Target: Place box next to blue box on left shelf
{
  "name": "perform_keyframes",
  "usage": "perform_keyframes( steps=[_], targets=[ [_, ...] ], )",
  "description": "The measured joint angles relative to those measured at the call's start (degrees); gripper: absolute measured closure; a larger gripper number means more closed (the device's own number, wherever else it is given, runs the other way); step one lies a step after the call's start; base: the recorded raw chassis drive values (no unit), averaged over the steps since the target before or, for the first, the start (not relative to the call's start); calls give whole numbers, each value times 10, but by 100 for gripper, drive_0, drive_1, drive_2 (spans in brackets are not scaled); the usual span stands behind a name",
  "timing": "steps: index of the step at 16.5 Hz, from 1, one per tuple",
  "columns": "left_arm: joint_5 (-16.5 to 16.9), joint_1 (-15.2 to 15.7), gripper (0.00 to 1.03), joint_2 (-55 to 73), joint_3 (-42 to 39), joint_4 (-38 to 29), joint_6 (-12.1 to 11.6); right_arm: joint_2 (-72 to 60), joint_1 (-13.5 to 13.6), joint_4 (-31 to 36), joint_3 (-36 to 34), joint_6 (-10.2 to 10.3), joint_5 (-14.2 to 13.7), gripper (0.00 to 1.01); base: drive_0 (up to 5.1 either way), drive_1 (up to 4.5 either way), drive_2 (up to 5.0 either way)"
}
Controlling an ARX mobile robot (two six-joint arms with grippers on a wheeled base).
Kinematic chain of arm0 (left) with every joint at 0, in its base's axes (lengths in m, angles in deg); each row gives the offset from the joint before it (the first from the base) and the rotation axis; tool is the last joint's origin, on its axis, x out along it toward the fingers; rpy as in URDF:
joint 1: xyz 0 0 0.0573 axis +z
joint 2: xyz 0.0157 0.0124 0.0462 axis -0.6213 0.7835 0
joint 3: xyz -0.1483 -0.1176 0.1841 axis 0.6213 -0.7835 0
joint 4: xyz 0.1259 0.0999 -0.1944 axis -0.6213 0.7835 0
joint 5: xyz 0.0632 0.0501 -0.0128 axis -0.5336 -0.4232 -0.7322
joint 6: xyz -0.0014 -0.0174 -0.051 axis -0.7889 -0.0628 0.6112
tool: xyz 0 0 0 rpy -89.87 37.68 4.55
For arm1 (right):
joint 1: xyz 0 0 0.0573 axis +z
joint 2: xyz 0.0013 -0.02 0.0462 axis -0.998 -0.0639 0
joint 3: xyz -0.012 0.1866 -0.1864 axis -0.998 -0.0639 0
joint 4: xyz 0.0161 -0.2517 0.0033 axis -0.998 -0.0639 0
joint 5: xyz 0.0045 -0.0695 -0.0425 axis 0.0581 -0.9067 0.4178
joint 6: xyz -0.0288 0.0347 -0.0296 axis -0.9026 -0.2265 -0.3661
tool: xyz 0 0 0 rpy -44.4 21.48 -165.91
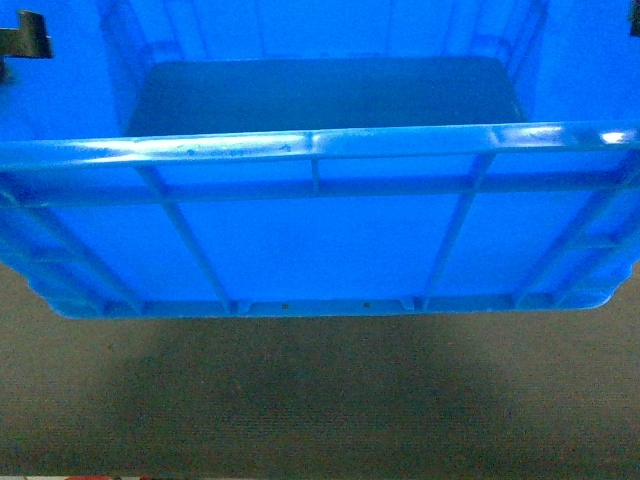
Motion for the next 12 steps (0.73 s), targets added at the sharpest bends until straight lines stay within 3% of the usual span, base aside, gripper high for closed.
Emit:
perform_keyframes(
  steps=[3, 7, 12],
  targets=[
    [-43, -33, 85, -116, -81, 7, 0, 85, 7, 3, -68, -5, -9, 93, 0, 0, 0],
    [-44, -48, 85, -166, -110, -8, 3, 140, 14, 52, -116, -26, -32, 93, 0, 0, 0],
    [-43, -47, 86, -166, -110, -3, 3, 138, 14, 50, -116, -27, -31, 93, 0, 0, 0]
  ],
)
